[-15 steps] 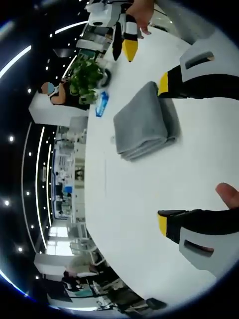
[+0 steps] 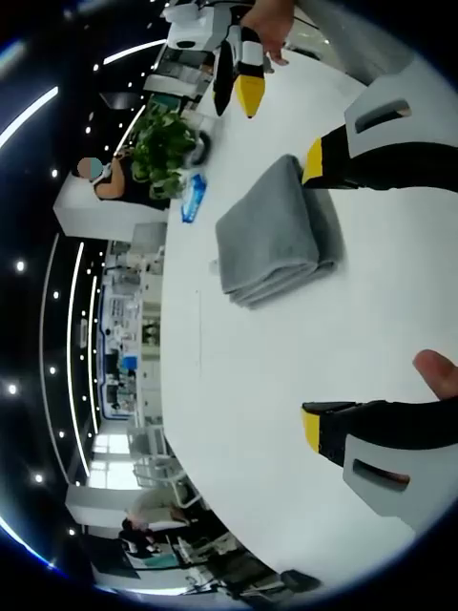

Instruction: Open the folded towel by lifting each exposed corner and separating the folded layers until the towel lies flat within the target outline without major curled edges

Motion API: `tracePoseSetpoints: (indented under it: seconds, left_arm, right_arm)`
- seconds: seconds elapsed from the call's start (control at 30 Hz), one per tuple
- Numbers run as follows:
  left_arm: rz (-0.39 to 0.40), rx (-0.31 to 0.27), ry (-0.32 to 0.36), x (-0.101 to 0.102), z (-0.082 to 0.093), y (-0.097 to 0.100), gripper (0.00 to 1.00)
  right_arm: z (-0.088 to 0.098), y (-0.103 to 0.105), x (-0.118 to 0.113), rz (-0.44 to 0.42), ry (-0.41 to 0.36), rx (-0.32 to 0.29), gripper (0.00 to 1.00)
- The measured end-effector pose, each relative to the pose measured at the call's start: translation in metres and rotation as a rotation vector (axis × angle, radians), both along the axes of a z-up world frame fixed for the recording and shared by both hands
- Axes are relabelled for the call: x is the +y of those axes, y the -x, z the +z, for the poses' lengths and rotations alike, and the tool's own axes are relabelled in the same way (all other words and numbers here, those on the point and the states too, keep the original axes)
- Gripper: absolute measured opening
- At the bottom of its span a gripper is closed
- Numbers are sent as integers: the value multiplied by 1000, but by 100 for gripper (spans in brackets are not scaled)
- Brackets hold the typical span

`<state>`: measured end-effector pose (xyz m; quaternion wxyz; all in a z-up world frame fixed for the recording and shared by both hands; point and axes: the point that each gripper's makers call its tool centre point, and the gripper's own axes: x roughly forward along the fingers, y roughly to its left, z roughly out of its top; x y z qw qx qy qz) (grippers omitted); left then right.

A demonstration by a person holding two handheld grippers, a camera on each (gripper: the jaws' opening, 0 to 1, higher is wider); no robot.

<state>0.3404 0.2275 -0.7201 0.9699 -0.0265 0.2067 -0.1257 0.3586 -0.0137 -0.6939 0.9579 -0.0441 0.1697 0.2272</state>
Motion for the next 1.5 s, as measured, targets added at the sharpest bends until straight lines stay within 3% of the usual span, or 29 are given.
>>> tracePoseSetpoints:
  seconds: [1.5]
  left_arm:
    - [-1, 2, -5, 2, 1, -1, 89]
  right_arm:
    - [1, 1, 5, 26, 31, -16, 87]
